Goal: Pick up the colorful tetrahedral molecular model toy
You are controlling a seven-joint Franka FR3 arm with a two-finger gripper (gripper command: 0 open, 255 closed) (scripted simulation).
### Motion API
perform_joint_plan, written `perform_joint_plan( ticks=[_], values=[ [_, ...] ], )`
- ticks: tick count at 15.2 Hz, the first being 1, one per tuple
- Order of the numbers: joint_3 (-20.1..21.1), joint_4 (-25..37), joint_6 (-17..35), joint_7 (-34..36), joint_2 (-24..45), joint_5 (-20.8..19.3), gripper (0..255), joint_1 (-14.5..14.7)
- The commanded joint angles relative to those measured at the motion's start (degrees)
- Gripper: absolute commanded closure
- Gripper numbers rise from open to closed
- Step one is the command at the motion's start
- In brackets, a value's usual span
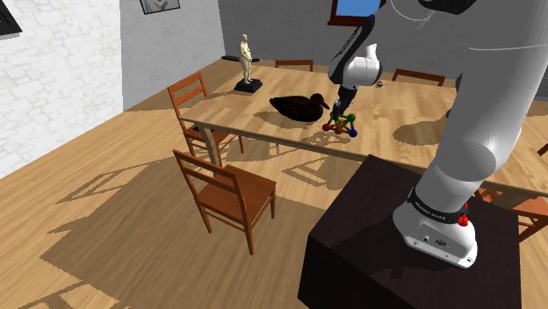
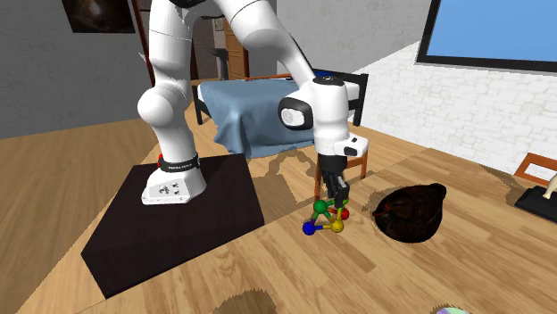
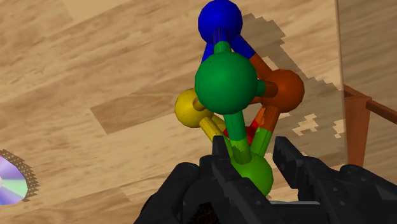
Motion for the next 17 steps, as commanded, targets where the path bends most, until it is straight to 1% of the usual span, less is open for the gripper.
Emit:
perform_joint_plan(
  ticks=[1,5,11,17],
  values=[
    [0.04,-0.04,0.04,-0.02,0.16,0.03,255,-0.01],
    [0.04,0.16,-0.08,0.03,0.23,0.01,255,0.0],
    [-2.42,0.18,-3.79,3.97,-4.1,-5.15,255,1.71],
    [-3.93,0.77,-7.77,7.56,-8.22,-9.9,255,2.67]
  ],
)
